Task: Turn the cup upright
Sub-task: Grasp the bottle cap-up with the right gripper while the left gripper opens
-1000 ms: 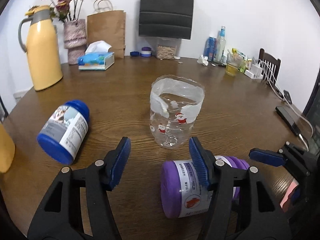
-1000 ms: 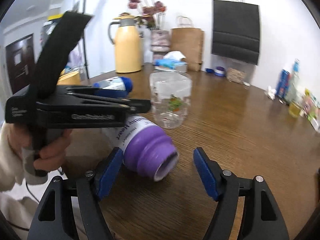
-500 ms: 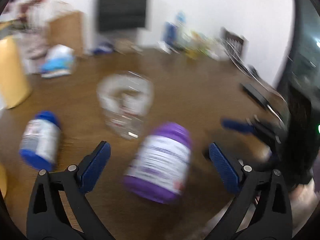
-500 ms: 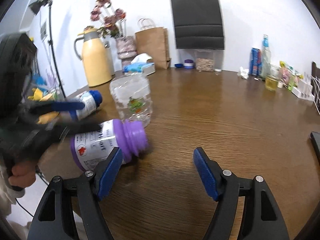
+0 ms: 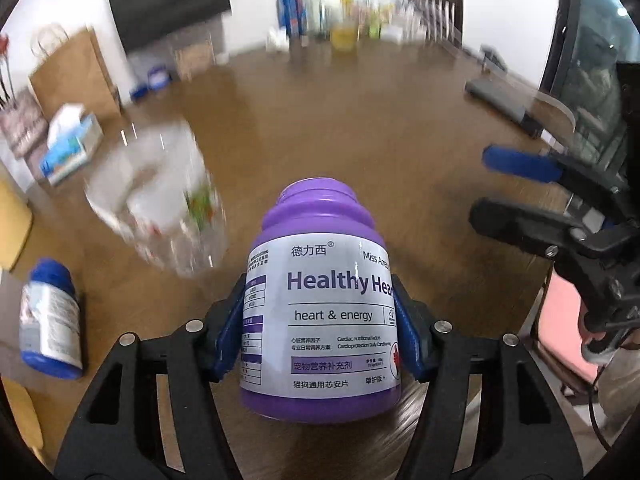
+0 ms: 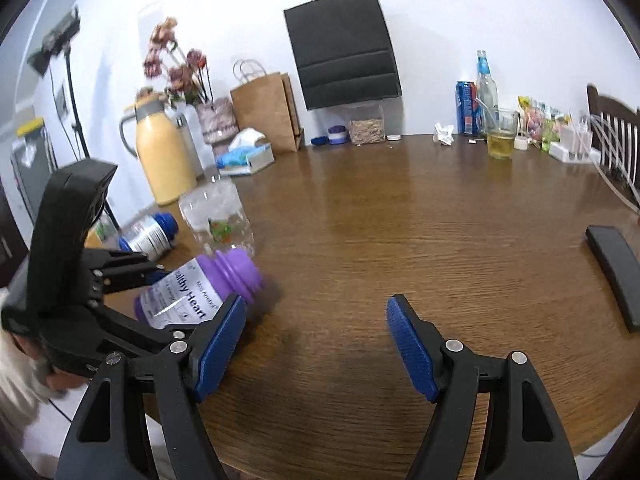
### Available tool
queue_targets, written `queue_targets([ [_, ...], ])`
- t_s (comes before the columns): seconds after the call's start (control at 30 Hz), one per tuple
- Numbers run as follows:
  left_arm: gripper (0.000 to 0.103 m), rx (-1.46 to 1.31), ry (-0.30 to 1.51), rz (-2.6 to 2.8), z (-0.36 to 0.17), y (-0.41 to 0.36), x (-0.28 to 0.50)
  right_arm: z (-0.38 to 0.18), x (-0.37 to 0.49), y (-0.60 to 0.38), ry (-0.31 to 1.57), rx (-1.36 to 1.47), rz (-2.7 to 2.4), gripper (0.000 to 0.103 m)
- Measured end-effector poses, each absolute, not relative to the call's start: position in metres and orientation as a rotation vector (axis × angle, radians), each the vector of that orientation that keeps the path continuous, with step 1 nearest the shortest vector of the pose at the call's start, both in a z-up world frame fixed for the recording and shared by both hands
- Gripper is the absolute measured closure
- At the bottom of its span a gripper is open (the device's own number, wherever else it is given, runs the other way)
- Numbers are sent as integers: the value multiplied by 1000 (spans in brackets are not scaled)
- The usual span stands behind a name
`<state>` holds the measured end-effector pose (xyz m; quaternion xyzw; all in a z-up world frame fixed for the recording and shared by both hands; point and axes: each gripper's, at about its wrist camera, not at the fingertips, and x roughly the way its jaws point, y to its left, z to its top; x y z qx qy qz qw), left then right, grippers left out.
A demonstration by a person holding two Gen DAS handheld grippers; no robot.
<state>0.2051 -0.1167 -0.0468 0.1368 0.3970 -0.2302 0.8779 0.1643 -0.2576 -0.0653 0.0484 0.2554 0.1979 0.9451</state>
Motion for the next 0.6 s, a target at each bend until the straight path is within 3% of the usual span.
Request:
queue_targets([
  [0.17, 43, 272, 629, -530, 11, -130, 212, -11, 186, -286, 431, 230, 527, 25],
  [0.27, 43, 298, 536, -558, 49, -144, 233, 31, 208, -292, 356, 245, 601, 17],
  [0.4, 43, 273, 369, -606, 80, -153, 253, 67, 260, -294, 424, 316, 663, 16],
  [0.6, 43, 236, 307, -634, 81, -150, 275, 77, 327, -293, 523, 485, 905, 18],
])
